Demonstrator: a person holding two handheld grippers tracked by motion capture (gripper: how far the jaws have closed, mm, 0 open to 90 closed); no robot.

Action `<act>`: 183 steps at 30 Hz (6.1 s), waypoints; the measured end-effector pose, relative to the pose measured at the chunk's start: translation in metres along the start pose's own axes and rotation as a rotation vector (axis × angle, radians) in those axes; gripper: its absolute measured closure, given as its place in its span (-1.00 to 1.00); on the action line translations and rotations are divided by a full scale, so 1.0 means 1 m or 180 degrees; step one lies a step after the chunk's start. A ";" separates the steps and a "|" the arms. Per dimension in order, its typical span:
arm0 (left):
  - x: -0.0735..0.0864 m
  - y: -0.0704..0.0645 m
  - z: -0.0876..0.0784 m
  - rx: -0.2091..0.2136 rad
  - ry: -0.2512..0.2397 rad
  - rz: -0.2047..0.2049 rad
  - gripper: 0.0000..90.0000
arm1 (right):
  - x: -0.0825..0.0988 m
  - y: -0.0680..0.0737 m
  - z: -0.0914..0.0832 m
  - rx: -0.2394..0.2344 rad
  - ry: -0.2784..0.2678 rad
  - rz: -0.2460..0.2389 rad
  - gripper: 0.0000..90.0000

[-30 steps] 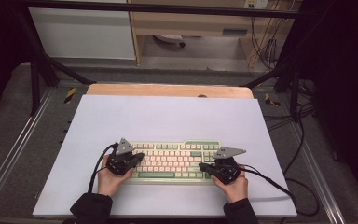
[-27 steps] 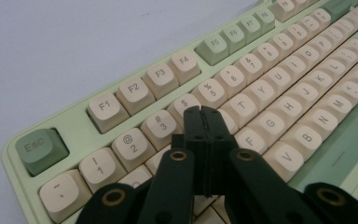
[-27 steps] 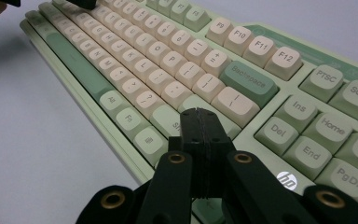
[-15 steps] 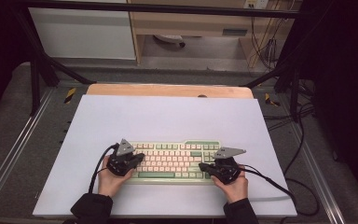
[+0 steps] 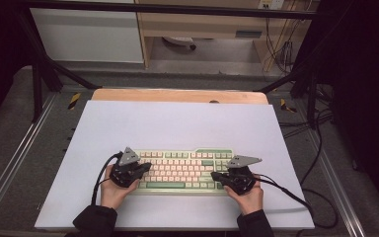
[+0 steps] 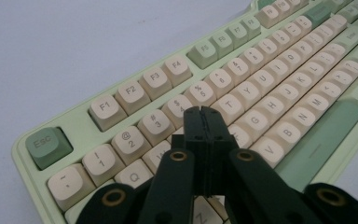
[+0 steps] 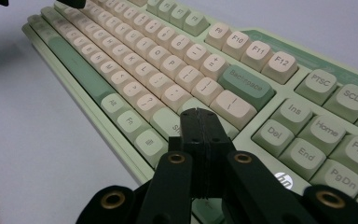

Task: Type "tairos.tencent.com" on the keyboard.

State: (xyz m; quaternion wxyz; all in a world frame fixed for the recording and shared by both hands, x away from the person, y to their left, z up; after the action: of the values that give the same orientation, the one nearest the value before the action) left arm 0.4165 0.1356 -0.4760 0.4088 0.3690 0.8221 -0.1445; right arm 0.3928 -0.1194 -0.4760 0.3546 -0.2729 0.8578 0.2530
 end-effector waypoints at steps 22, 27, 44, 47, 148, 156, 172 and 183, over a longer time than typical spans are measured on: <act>0.017 0.006 -0.023 0.0032 -0.0050 -0.0064 1.00 | -0.006 0.015 0.005 -0.0091 -0.0006 -0.0029 1.00; 0.022 0.010 -0.030 0.0010 -0.0065 -0.0093 1.00 | -0.008 0.023 0.012 -0.0131 0.0010 -0.0073 1.00; 0.028 0.014 -0.035 0.0009 -0.0071 -0.0124 1.00 | -0.024 0.061 0.039 -0.0319 0.0059 -0.0228 1.00; 0.028 0.013 -0.035 0.0011 -0.0078 -0.0125 1.00 | -0.027 0.065 0.044 -0.0319 0.0064 -0.0233 1.00; 0.016 0.000 -0.027 0.0120 -0.0107 -0.0049 0.99 | -0.015 0.031 0.034 -0.0129 0.0109 -0.0077 1.00; 0.011 -0.008 -0.021 0.0159 -0.0087 -0.0010 0.99 | -0.011 0.024 0.027 -0.0107 0.0084 -0.0030 1.00; 0.007 -0.022 -0.009 0.0223 -0.0026 0.0097 1.00 | -0.008 0.017 0.020 -0.0072 0.0050 0.0004 1.00; 0.010 -0.026 -0.003 0.0235 0.0044 0.0137 1.00 | -0.006 0.017 0.022 -0.0074 0.0084 0.0006 1.00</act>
State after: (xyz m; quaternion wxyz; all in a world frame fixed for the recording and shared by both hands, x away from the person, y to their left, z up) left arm 0.3920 0.1238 -0.4838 0.3922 0.4024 0.8109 -0.1635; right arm 0.3961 -0.0915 -0.4809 0.3398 -0.2794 0.8597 0.2597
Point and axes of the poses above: each handheld gripper's, and its own axes: z roughly forward along the jaws, x roughly out of its underside, y roughly to its left, the point moved 9 cm from there along z, roughly forward along the jaws, and after that the axes turned 7 degrees about z, right-handed, at the moved point
